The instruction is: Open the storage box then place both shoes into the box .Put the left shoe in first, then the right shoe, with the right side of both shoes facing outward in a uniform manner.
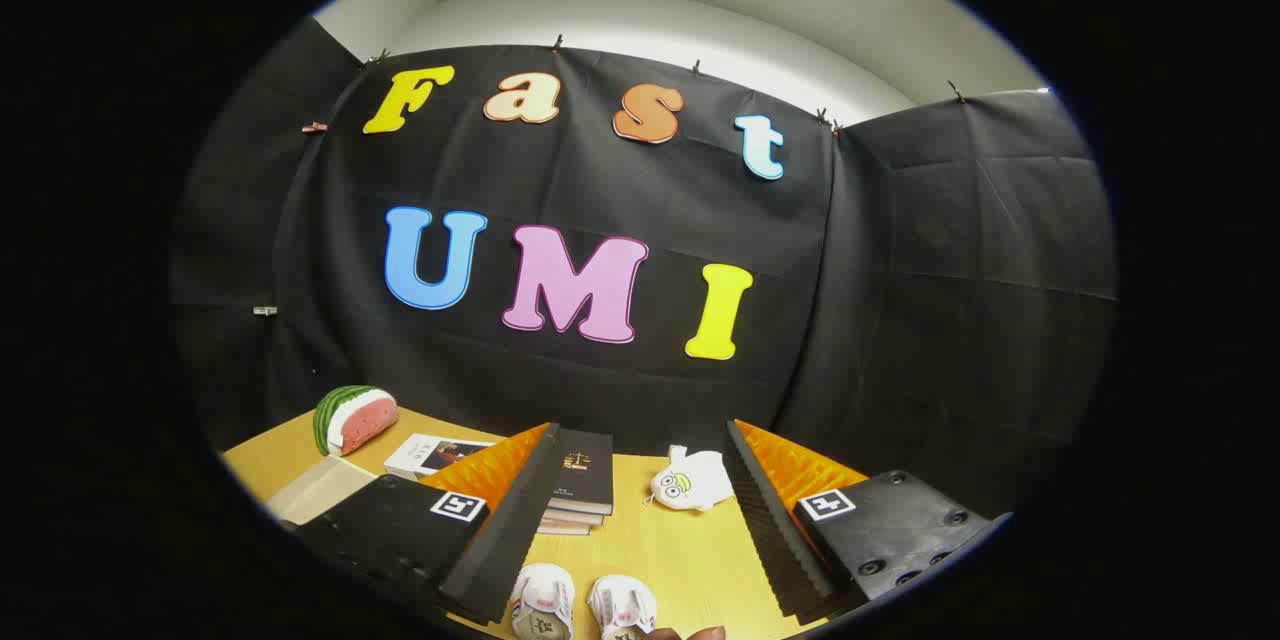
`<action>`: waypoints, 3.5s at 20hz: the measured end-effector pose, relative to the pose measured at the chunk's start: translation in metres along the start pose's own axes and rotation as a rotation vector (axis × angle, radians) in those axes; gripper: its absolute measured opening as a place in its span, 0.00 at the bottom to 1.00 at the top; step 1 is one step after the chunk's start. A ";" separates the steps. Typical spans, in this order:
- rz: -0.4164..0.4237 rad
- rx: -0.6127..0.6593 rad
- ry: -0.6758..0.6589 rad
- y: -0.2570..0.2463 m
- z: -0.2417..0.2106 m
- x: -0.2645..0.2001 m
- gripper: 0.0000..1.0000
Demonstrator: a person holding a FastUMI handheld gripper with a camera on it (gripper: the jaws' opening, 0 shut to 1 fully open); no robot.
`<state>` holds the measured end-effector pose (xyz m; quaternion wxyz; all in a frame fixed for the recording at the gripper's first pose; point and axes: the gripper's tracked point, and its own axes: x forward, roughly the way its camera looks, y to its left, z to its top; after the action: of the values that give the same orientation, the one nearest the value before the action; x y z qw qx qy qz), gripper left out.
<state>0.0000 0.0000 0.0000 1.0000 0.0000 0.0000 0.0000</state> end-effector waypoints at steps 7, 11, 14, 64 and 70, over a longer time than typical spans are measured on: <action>0.046 0.138 -0.023 0.011 0.004 -0.002 0.97; 0.032 0.159 -0.010 0.006 -0.003 0.004 0.97; 0.017 0.136 0.003 0.002 -0.008 0.007 0.97; 1.049 0.970 1.182 0.245 -0.203 -0.077 0.05; 1.133 0.931 1.030 0.270 -0.105 -0.080 0.05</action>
<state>-0.0804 0.2698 -0.1054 0.6247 0.4054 0.4489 0.4938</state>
